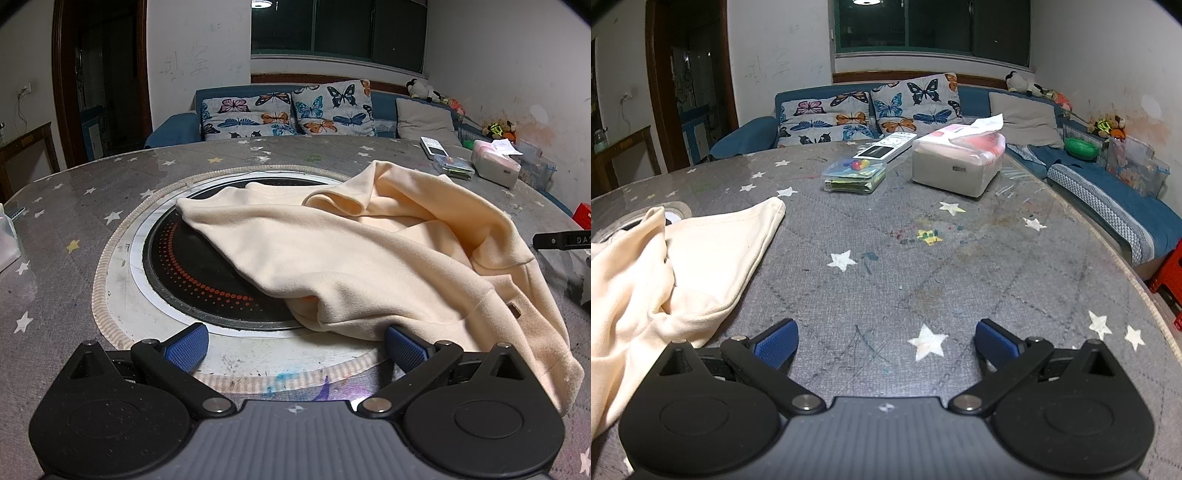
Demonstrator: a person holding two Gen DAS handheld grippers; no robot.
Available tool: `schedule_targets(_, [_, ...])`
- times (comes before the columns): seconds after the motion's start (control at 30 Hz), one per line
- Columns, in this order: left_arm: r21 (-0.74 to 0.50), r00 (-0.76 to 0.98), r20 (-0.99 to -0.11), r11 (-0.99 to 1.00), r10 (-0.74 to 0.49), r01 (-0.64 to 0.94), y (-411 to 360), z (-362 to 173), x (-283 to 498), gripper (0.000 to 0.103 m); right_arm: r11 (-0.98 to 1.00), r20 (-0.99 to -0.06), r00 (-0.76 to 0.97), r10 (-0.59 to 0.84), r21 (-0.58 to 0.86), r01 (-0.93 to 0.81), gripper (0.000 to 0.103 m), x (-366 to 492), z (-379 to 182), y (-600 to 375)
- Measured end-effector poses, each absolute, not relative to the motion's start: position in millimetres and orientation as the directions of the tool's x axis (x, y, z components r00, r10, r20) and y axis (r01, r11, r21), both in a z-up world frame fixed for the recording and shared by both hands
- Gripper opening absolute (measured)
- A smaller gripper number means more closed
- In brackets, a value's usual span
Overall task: Fold clothes
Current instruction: 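Move both grippers toward the crumpled cream sweatshirt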
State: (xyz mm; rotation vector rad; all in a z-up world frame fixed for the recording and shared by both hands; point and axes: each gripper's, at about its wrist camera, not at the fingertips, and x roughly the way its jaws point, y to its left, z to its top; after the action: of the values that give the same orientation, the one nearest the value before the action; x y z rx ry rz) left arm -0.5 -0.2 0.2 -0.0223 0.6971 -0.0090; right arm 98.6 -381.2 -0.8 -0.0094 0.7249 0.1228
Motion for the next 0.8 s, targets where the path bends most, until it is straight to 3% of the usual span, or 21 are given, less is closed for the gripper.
schedule_targets(0.13, [-0.021,0.786,-0.618,1.0,-0.003,-0.012,2,3,-14,0.103,0.99,-0.657,0.741,0.135,0.062,-0.126,0.103,89,6,-381])
schedule_targets(0.43, [-0.004,0.75,-0.66,0.999,0.033,-0.047,-5,14,-22,0.103,0.973,-0.638,0.748,0.184,0.013,-0.229,0.103,23,34,-341])
schedule_targets(0.8, [-0.015,0.749,-0.661,0.997,0.048,-0.078,-14,29,-58,0.103,0.948,-0.676,0.699,0.235,0.001,-0.318,0.103,-38,39,-305])
